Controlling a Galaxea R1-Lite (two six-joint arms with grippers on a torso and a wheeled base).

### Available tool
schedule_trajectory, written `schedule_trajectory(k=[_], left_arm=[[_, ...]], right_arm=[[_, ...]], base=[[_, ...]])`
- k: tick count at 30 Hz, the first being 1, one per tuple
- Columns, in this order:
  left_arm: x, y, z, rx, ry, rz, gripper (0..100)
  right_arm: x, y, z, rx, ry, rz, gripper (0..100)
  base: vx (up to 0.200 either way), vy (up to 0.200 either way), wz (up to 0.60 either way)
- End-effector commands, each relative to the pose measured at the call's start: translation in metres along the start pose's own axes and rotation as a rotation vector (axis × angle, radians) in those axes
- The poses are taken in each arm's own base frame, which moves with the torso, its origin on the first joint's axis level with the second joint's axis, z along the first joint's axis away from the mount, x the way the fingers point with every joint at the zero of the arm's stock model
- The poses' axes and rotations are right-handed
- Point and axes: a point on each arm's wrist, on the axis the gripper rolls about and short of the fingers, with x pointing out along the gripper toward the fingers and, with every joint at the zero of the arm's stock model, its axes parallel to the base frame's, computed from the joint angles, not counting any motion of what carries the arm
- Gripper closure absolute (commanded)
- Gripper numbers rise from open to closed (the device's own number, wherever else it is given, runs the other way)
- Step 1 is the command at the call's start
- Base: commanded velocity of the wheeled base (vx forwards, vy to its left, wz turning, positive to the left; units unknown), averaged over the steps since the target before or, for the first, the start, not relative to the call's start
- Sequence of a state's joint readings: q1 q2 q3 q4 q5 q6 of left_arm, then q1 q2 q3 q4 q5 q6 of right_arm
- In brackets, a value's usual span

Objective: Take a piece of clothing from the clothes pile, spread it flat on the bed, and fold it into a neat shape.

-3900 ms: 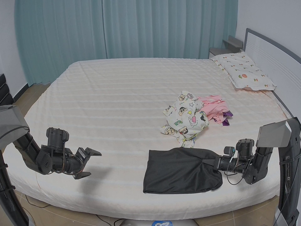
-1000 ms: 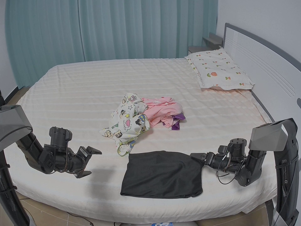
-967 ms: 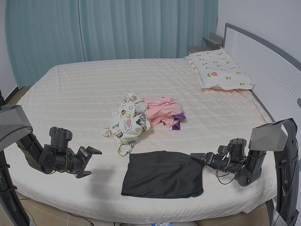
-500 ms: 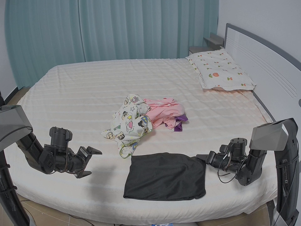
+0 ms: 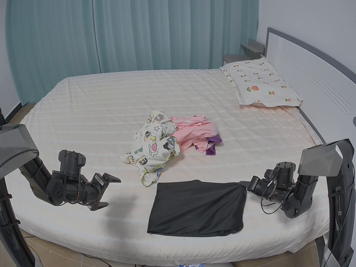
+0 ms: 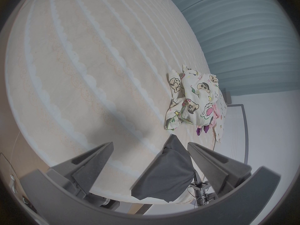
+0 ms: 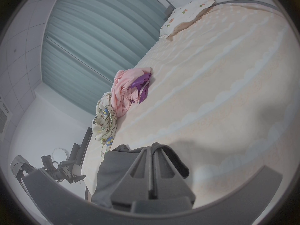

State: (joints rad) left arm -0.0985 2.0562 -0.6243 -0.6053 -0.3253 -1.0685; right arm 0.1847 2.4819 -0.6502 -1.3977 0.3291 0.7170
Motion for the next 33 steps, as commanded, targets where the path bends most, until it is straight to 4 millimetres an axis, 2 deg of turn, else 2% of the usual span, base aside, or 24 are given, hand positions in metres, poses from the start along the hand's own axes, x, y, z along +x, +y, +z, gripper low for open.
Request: schedule_trajectory(k=[1, 3, 4, 7, 11, 14, 18, 25, 33], left_arm=[[0.0, 0.0, 0.0, 0.0, 0.001, 0.0, 0], [0.0, 0.0, 0.0, 0.0, 0.001, 0.0, 0], [0.0, 0.0, 0.0, 0.0, 0.001, 0.0, 0], [0.0, 0.0, 0.0, 0.002, 0.001, 0.0, 0], [0.0, 0.0, 0.0, 0.002, 0.001, 0.0, 0], [0.0, 0.0, 0.0, 0.002, 0.001, 0.0, 0], [0.0, 0.0, 0.0, 0.002, 0.001, 0.0, 0], [0.0, 0.0, 0.0, 0.002, 0.001, 0.0, 0], [0.001, 0.0, 0.0, 0.001, 0.002, 0.001, 0]], right_arm=[[0.0, -0.003, -0.001, -0.002, -0.008, 0.003, 100], [0.001, -0.005, -0.005, -0.005, -0.005, 0.007, 100], [0.002, -0.004, -0.006, -0.007, -0.009, 0.014, 0], [-0.006, -0.001, -0.006, -0.016, -0.025, 0.028, 0], [-0.032, 0.01, -0.007, -0.019, -0.013, 0.027, 0], [-0.051, 0.01, -0.016, -0.008, 0.022, -0.003, 0], [-0.073, 0.007, -0.04, 0.009, 0.131, -0.042, 0], [-0.082, 0.015, -0.064, -0.014, 0.236, -0.048, 0], [-0.083, 0.015, -0.071, -0.014, 0.266, -0.056, 0]], base=[[0.0, 0.0, 0.0], [0.0, 0.0, 0.0], [0.0, 0.0, 0.0], [0.0, 0.0, 0.0], [0.0, 0.0, 0.0], [0.0, 0.0, 0.0], [0.0, 0.0, 0.0], [0.0, 0.0, 0.0], [0.0, 0.0, 0.0]])
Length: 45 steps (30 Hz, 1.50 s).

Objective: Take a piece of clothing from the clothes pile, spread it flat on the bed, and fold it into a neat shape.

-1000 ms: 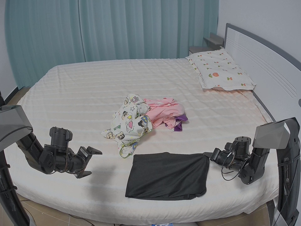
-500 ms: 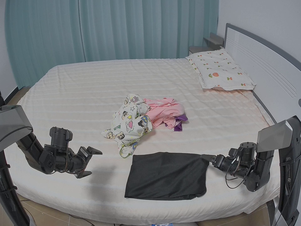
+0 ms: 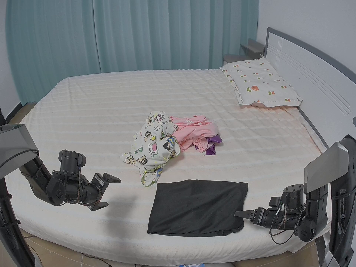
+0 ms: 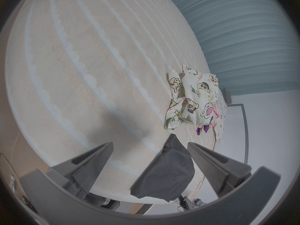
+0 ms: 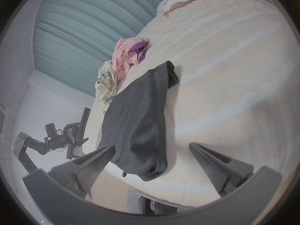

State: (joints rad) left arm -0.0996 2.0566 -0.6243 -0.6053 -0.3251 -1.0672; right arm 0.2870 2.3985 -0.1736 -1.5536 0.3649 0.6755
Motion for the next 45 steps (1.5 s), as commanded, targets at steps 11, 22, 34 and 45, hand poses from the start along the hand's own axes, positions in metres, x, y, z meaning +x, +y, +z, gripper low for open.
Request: schedule_trajectory(k=[11, 22, 34, 45], left_arm=[[0.0, 0.0, 0.0, -0.001, 0.001, 0.001, 0], [0.0, 0.0, 0.0, -0.001, 0.001, 0.001, 0], [0.001, 0.0, 0.0, 0.0, 0.0, 0.0, 0], [0.001, 0.0, 0.0, 0.0, 0.0, 0.0, 0]], right_arm=[[0.004, 0.003, -0.008, -0.025, 0.029, 0.005, 100], [-0.013, 0.003, -0.013, -0.029, 0.045, -0.017, 100], [-0.024, 0.001, -0.015, -0.032, 0.057, -0.032, 100], [-0.024, -0.005, -0.017, -0.075, 0.071, -0.053, 0]], base=[[0.0, 0.0, 0.0], [0.0, 0.0, 0.0], [0.0, 0.0, 0.0], [0.0, 0.0, 0.0]])
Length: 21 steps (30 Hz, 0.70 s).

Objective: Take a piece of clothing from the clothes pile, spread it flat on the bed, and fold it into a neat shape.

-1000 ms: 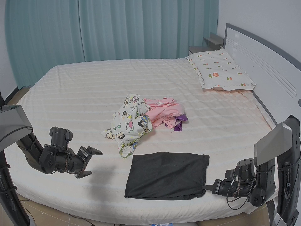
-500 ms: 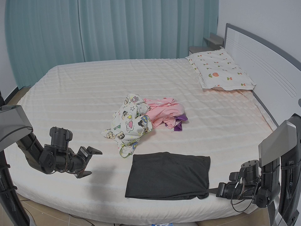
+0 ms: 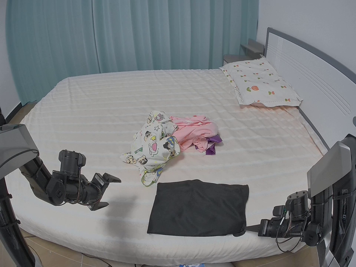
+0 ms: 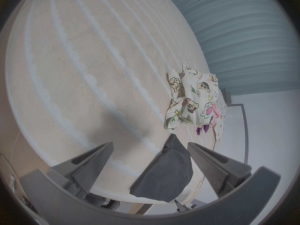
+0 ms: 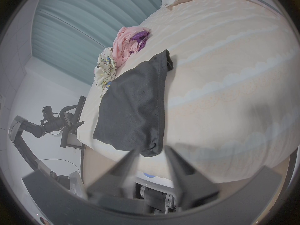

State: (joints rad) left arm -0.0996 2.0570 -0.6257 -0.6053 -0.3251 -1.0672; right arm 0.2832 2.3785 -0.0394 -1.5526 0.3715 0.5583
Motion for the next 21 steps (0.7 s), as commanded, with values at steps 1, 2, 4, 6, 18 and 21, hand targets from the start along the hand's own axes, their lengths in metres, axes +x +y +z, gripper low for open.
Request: schedule_trajectory(k=[1, 2, 4, 6, 18, 21], left_arm=[[0.0, 0.0, 0.0, -0.001, 0.001, 0.001, 0], [0.0, 0.0, 0.0, -0.001, 0.001, 0.001, 0], [0.0, 0.0, 0.0, -0.001, 0.001, 0.001, 0], [0.0, 0.0, 0.0, -0.001, 0.001, 0.001, 0], [0.0, 0.0, 0.0, -0.002, 0.0, -0.001, 0], [0.0, 0.0, 0.0, -0.002, 0.0, -0.001, 0]], right_arm=[[0.0, 0.001, 0.006, -0.004, -0.035, 0.013, 0], [-0.002, 0.002, 0.011, -0.002, -0.062, 0.022, 0], [-0.004, 0.005, 0.024, -0.006, -0.124, 0.048, 0], [-0.002, 0.009, 0.038, -0.002, -0.185, 0.074, 0], [0.077, -0.012, 0.086, 0.053, -0.316, 0.117, 0], [0.084, -0.013, 0.092, 0.06, -0.308, 0.109, 0]], base=[[0.0, 0.0, 0.0], [0.0, 0.0, 0.0], [0.0, 0.0, 0.0], [0.0, 0.0, 0.0], [0.0, 0.0, 0.0], [0.0, 0.0, 0.0]])
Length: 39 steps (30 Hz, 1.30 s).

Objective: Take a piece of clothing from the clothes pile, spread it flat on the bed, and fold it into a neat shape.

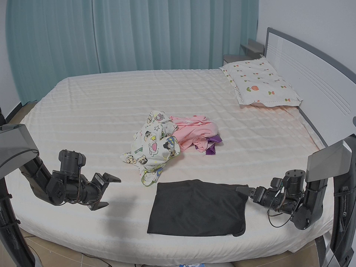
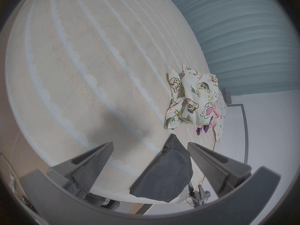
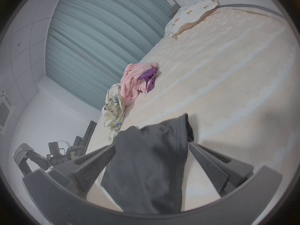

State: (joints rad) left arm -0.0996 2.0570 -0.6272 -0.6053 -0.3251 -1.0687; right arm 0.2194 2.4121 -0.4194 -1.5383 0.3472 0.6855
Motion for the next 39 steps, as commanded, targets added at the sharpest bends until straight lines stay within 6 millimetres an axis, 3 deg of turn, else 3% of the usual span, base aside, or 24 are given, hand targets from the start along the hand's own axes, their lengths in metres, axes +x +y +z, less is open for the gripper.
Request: schedule_trajectory(k=[1, 6, 7, 30, 31, 39], left_arm=[[0.0, 0.0, 0.0, -0.001, 0.001, 0.001, 0], [0.0, 0.001, 0.0, 0.0, 0.001, 0.002, 0], [0.0, 0.001, 0.0, -0.001, 0.001, 0.002, 0], [0.0, 0.001, 0.0, -0.001, 0.001, 0.002, 0], [0.0, 0.001, 0.0, -0.001, 0.001, 0.002, 0], [0.0, 0.001, 0.0, -0.001, 0.001, 0.002, 0]], right_arm=[[0.037, -0.02, 0.003, 0.011, -0.003, -0.019, 0], [0.04, -0.019, 0.009, 0.008, -0.029, -0.008, 0], [0.041, -0.019, 0.011, 0.008, -0.035, -0.008, 100], [0.034, -0.029, 0.019, 0.054, -0.106, -0.081, 100], [0.034, -0.029, 0.018, 0.055, -0.105, -0.082, 0], [0.019, -0.018, 0.028, 0.044, -0.161, -0.043, 0]], base=[[0.0, 0.0, 0.0], [0.0, 0.0, 0.0], [0.0, 0.0, 0.0], [0.0, 0.0, 0.0], [0.0, 0.0, 0.0], [0.0, 0.0, 0.0]])
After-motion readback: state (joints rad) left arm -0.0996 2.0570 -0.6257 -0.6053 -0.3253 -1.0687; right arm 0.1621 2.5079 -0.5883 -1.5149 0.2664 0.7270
